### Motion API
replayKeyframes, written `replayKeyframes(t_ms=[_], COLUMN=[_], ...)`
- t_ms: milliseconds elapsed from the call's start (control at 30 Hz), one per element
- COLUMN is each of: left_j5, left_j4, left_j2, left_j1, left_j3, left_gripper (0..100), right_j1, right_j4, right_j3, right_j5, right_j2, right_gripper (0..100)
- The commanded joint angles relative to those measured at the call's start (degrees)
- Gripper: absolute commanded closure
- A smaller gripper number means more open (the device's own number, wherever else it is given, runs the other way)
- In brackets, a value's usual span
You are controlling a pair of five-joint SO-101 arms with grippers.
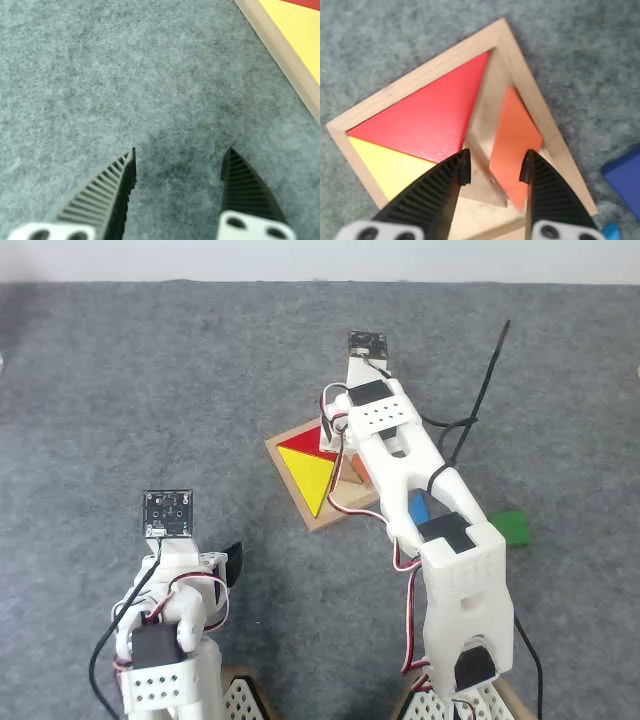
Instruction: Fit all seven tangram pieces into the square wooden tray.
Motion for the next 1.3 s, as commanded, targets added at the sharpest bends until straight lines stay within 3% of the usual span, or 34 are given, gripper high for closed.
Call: replayKeyframes(t_ms=[0, 500, 833, 1267], left_j5=[0.4, 0.4, 0.4, 0.4], left_j4=[0.3, 0.3, 0.3, 0.3], left_j2=[-1.2, -1.2, -1.2, -1.2], left_j1=[0.1, 0.1, 0.1, 0.1], left_j3=[-1.3, -1.3, -1.3, -1.3], left_gripper=[73, 73, 73, 73], right_j1=[1.9, 6.0, 0.3, 0.6], right_j4=[0.2, 1.5, 1.6, 16.0], right_j3=[0.7, 0.4, 0.4, -10.3], right_j5=[-0.8, 2.2, 5.4, 13.9], right_j2=[-0.2, 2.0, 3.6, 10.5], right_gripper=[81.1, 81.2, 81.2, 81.1])
